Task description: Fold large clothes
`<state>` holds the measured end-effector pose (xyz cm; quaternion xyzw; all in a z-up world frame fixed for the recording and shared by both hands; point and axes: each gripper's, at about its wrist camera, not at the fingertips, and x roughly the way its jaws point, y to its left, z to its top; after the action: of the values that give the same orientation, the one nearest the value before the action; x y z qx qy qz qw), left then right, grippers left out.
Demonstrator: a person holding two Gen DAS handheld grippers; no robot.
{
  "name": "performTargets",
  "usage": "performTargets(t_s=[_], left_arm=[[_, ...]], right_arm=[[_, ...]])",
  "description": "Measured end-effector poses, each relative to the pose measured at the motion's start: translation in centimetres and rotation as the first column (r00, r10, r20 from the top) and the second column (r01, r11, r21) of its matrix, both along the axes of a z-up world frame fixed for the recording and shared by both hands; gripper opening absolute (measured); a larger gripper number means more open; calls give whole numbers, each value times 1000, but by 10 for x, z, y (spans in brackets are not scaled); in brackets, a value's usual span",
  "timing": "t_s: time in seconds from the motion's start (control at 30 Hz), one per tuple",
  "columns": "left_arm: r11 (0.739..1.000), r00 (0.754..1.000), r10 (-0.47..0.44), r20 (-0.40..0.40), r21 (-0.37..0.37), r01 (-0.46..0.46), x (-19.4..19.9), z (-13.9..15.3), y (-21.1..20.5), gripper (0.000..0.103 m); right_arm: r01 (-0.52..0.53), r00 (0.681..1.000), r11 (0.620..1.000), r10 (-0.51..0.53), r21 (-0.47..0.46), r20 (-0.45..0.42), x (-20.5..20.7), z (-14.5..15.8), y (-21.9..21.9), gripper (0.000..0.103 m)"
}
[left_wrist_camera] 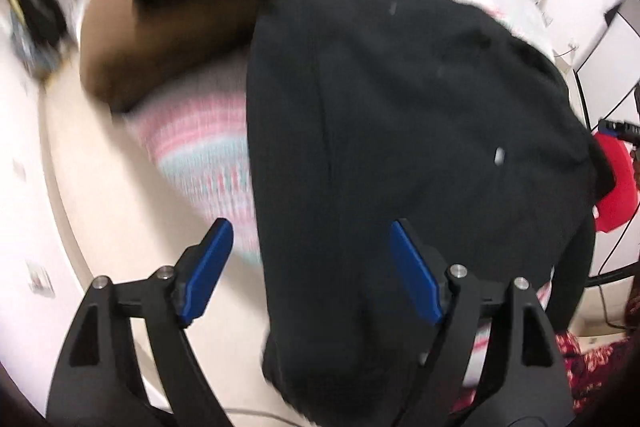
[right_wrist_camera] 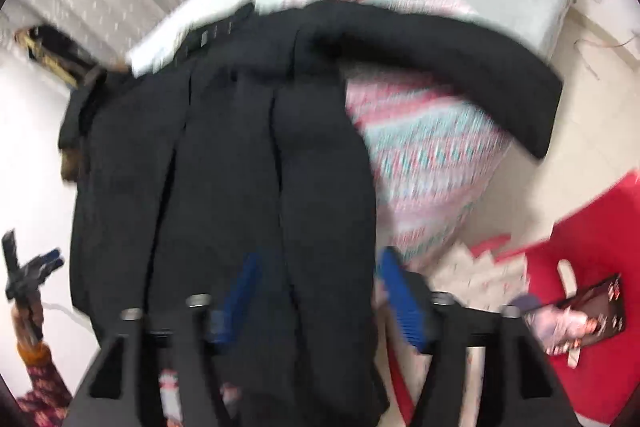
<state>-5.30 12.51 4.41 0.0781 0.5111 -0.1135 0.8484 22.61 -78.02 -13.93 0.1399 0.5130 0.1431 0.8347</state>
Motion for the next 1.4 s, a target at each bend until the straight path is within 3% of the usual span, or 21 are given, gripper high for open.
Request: performTargets(t_s=[0.13, 0.3, 0.37, 0.5, 0.53, 0.67, 0.7, 0.8, 0.9, 0.97, 1.03, 1.1, 1.13, 1.2, 1.23, 1.27, 1.33, 1.4], left_arm=[[996, 996, -83, 40, -13, 84, 44, 17, -42, 81], [979, 979, -201, 39, -29, 202, 153, 13, -114, 81], [973, 971, -231, 56, 13, 230, 190, 6, -132, 81], [953, 960, -268, 85, 172, 251, 306, -19, -159, 81], [944, 962, -266, 64, 220, 246, 340, -30, -162, 81], [936, 975, -211, -64, 276, 221, 425, -68, -150, 81], [923, 975, -196, -101, 316, 219, 446, -81, -146, 81], [895, 970, -159, -186, 387, 221, 486, -108, -136, 81], [886, 957, -145, -251, 397, 238, 508, -124, -126, 81], [897, 947, -137, -289, 369, 242, 517, -131, -118, 81], [941, 934, -99, -342, 273, 200, 527, -140, -103, 82], [964, 930, -81, -358, 210, 165, 529, -144, -93, 82], [969, 930, -80, -358, 191, 157, 527, -144, -90, 80], [980, 929, -95, -357, 130, 151, 522, -142, -87, 64], [983, 930, -100, -353, 112, 148, 520, -142, -85, 59], [986, 931, -107, -350, 83, 145, 516, -141, -86, 48], [990, 940, -96, -328, 68, 125, 510, -138, -88, 33], [988, 959, -80, -273, 108, 113, 495, -135, -99, 17]], right_arm=[[50, 996, 999, -52, 22, 77, 46, 20, -12, 70], [-5, 990, 999, 12, -45, 143, 119, 45, 8, 71], [-47, 985, 993, 64, -106, 162, 159, 49, 26, 71], [-139, 972, 979, 164, -152, 168, 243, 43, 57, 71], [-153, 971, 974, 180, -164, 160, 261, 39, 63, 71], [-192, 968, 964, 216, -181, 124, 332, 18, 81, 71], [-206, 967, 963, 228, -172, 114, 348, 13, 84, 71], [-251, 958, 952, 271, -175, 97, 383, -5, 94, 71], [-329, 939, 927, 342, -177, 44, 411, -27, 111, 71], [-362, 925, 908, 378, -211, 39, 424, -37, 124, 83], [-370, 919, 899, 391, -233, 49, 434, -43, 130, 84], [-352, 935, 917, 353, -188, -29, 448, -63, 133, 85], [-335, 941, 923, 337, -191, -26, 451, -66, 136, 86], [-328, 941, 918, 339, -222, 12, 446, -65, 144, 77], [-328, 941, 921, 339, -210, 18, 442, -63, 146, 53], [-316, 946, 928, 324, -196, 10, 441, -62, 146, 34], [-271, 961, 946, 276, -176, 7, 432, -59, 142, 14], [-229, 969, 953, 243, -200, 45, 416, -51, 141, 9]])
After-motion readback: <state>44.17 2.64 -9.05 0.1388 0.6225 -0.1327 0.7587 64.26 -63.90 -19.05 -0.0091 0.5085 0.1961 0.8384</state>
